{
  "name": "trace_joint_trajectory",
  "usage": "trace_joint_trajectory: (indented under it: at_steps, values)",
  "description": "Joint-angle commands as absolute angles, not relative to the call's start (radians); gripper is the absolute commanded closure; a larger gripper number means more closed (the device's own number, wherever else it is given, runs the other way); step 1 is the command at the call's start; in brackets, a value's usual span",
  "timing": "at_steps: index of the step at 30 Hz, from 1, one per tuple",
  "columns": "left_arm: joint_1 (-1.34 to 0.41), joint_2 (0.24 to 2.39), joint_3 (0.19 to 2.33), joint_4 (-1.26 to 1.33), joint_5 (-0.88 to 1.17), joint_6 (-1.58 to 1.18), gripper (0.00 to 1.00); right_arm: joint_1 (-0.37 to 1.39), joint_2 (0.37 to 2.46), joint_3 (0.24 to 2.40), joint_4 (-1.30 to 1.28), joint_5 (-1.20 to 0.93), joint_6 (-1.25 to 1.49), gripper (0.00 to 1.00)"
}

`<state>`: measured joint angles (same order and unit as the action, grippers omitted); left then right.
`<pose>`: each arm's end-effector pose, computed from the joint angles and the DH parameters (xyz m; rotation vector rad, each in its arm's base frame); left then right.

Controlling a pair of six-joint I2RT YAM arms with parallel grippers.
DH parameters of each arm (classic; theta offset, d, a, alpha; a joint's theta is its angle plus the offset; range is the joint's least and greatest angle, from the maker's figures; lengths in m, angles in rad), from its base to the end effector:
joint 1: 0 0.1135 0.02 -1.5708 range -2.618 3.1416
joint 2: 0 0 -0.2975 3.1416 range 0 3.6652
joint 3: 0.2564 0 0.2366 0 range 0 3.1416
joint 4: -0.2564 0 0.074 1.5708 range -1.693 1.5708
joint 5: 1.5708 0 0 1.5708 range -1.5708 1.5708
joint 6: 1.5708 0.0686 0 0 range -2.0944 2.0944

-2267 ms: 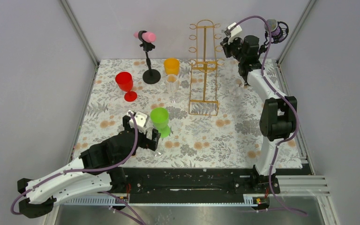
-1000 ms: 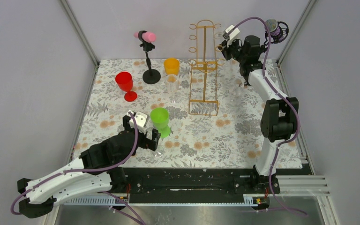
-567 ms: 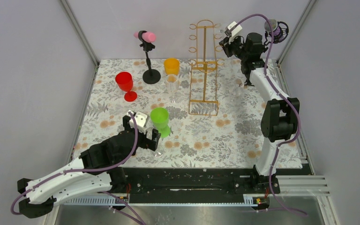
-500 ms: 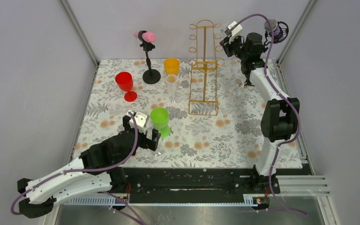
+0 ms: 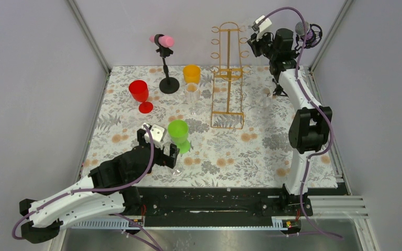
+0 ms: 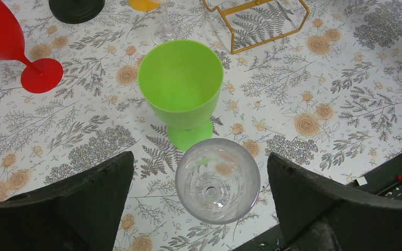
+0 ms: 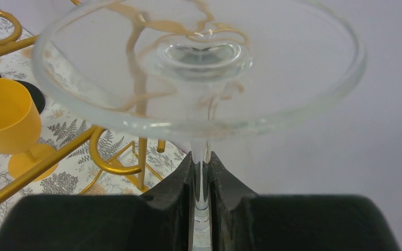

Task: Place the wine glass upside down on the wine glass rack
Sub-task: Turn the wine glass upside down at the wine rack.

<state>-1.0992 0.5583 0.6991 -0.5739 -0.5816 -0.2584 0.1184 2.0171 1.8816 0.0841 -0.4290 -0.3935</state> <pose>0.0813 -0.0765 0.3075 0.4454 1.8907 -0.3214 0.5125 0.0897 0.4034 -0.7188 1.4509 0.1356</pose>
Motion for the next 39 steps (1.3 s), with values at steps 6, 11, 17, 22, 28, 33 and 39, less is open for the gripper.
trace_joint_trajectory:
  at_steps: [6, 11, 17, 22, 28, 33, 39]
  values:
    - [-1.092, 0.556, 0.742, -0.537, -0.572, -0.244, 0.01, 0.114, 2.058, 1.991, 0.049, -0.472, -0.415, 1.00]
    - [-1.092, 0.555, 0.741, -0.535, -0.573, -0.244, 0.01, 0.114, 2.066, 1.983, 0.044, -0.495, -0.419, 1.00]
    - [-1.092, 0.555, 0.741, -0.537, -0.574, -0.244, 0.01, 0.114, 2.072, 1.990, 0.045, -0.512, -0.419, 1.00]
    - [-1.092, 0.554, 0.741, -0.537, -0.574, -0.244, 0.01, 0.114, 2.056, 1.958, 0.081, -0.516, -0.414, 1.00]
    - [-1.092, 0.553, 0.741, -0.537, -0.574, -0.244, 0.01, 0.114, 2.025, 1.892, 0.152, -0.541, -0.416, 1.00]
    - [-1.092, 0.551, 0.741, -0.538, -0.574, -0.244, 0.01, 0.114, 2.032, 1.916, 0.119, -0.586, -0.427, 1.00]
    - [-1.093, 0.550, 0.741, -0.538, -0.575, -0.244, 0.01, 0.114, 2.025, 1.899, 0.137, -0.591, -0.421, 1.00]
